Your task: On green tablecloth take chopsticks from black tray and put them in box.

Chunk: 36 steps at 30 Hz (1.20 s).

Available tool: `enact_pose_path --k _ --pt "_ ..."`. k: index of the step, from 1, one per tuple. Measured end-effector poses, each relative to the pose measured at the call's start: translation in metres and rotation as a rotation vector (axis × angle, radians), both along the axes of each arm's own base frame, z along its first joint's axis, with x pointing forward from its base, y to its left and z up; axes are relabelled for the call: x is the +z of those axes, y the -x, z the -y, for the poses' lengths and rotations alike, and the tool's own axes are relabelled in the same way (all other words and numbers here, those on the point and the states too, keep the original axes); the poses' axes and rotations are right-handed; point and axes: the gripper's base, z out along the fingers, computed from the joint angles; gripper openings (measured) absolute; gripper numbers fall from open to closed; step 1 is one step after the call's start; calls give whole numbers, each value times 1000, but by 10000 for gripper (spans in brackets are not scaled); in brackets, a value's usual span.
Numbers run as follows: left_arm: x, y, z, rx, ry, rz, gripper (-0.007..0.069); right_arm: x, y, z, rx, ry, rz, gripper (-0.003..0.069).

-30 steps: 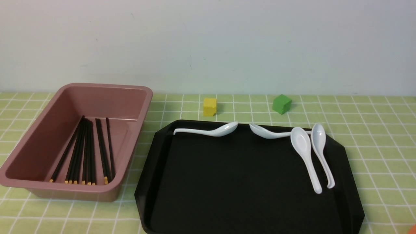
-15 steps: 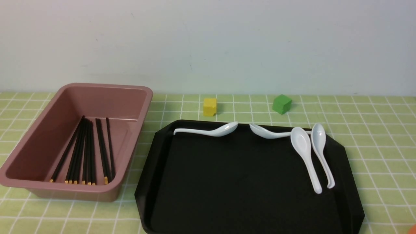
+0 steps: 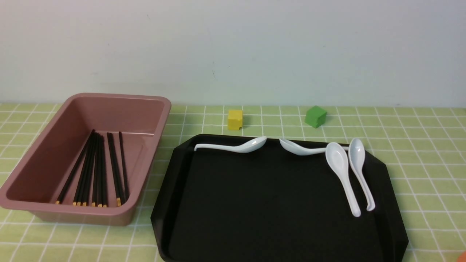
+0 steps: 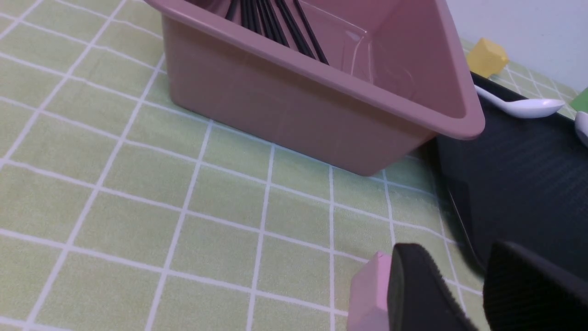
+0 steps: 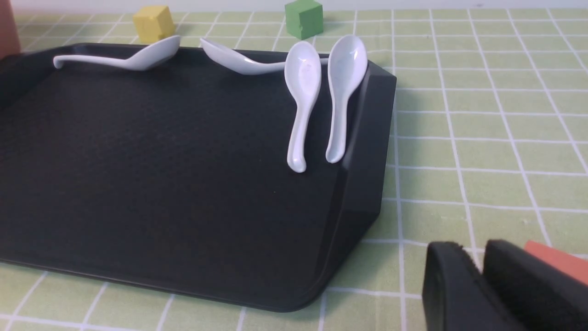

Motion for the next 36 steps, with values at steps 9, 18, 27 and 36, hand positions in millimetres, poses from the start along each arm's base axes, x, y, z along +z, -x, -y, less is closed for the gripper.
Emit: enact_pose_path --k 9,18,27,36 --pt "0 0 0 0 0 0 238 0 0 0 0 0 0 143" --pt "0 0 0 0 0 0 238 0 0 0 0 0 0 151" --pt "0 0 0 0 0 0 238 0 0 0 0 -1 0 165" --pt "0 0 0 0 0 0 238 0 0 0 0 -1 0 178"
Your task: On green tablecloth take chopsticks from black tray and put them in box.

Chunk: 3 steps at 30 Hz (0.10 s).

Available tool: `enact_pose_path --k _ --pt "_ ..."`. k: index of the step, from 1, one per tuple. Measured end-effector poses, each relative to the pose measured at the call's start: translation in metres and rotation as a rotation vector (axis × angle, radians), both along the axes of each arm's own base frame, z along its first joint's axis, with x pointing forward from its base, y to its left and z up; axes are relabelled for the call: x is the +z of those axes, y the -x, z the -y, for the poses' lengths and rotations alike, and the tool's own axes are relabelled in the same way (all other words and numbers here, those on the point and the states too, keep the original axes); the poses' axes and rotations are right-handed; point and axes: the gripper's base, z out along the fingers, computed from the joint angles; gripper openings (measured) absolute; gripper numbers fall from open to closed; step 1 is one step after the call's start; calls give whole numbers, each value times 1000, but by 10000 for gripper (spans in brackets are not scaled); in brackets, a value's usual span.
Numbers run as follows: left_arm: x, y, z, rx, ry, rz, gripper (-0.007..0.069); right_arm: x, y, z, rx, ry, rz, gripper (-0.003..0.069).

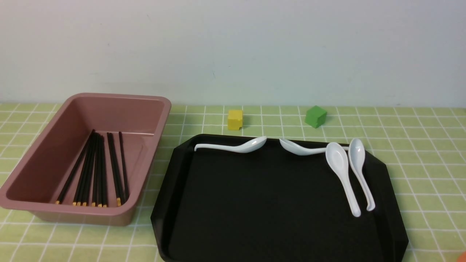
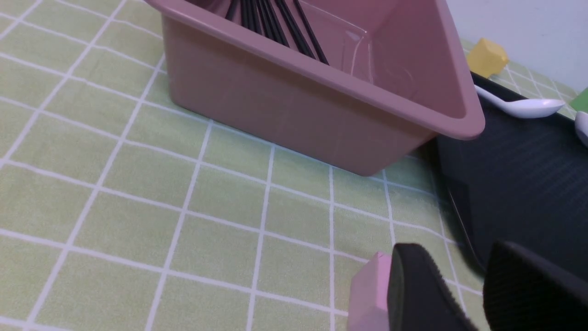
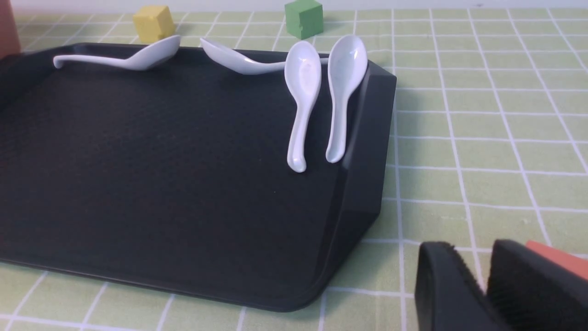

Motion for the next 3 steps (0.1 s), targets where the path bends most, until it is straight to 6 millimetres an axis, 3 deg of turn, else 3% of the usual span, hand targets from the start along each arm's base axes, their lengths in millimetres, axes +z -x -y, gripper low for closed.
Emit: enact_pose_path --k 3 --pt "0 0 0 0 0 0 238 0 0 0 0 0 0 183"
